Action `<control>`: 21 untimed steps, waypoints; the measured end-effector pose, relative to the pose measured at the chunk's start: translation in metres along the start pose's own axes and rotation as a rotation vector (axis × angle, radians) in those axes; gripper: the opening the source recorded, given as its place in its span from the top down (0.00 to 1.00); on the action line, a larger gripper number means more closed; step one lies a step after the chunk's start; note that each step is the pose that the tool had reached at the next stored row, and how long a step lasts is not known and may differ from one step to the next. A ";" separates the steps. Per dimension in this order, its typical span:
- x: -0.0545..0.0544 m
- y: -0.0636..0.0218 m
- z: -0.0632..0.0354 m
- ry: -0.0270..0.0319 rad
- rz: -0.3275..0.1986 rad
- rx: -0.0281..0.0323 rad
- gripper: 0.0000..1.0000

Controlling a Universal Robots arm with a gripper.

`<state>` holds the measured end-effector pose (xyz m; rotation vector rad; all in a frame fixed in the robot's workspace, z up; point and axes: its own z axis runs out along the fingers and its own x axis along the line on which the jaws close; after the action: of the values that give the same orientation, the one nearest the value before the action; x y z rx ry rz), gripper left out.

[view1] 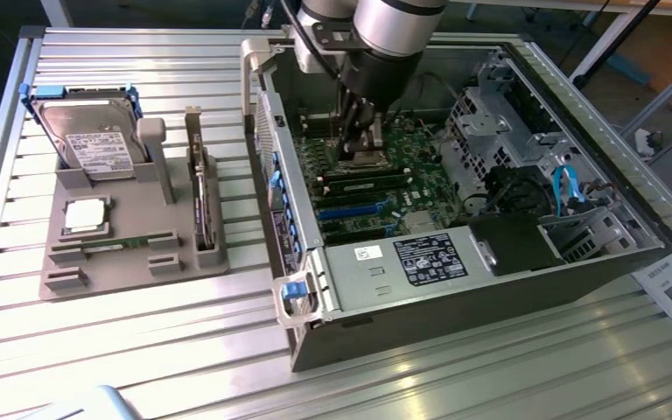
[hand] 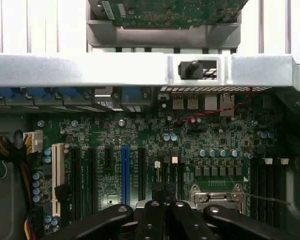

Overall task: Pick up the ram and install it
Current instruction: 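Press down the ram until it locks into place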

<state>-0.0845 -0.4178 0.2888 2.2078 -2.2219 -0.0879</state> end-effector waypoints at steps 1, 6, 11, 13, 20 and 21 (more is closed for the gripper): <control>0.000 -0.0026 -0.0001 0.0000 0.000 0.0000 0.90; 0.000 -0.0170 -0.0008 -0.0001 0.000 0.0000 0.90; 0.000 -0.0327 -0.0015 0.0001 0.000 -0.0001 0.90; 0.000 -0.0397 -0.0018 0.0000 0.000 -0.0001 0.90; 0.000 -0.0657 -0.0030 -0.0001 0.000 -0.0001 0.90; 0.000 -0.0680 -0.0031 -0.0001 0.000 -0.0001 0.90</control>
<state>-0.0164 -0.4184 0.2888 2.2078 -2.2219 -0.0881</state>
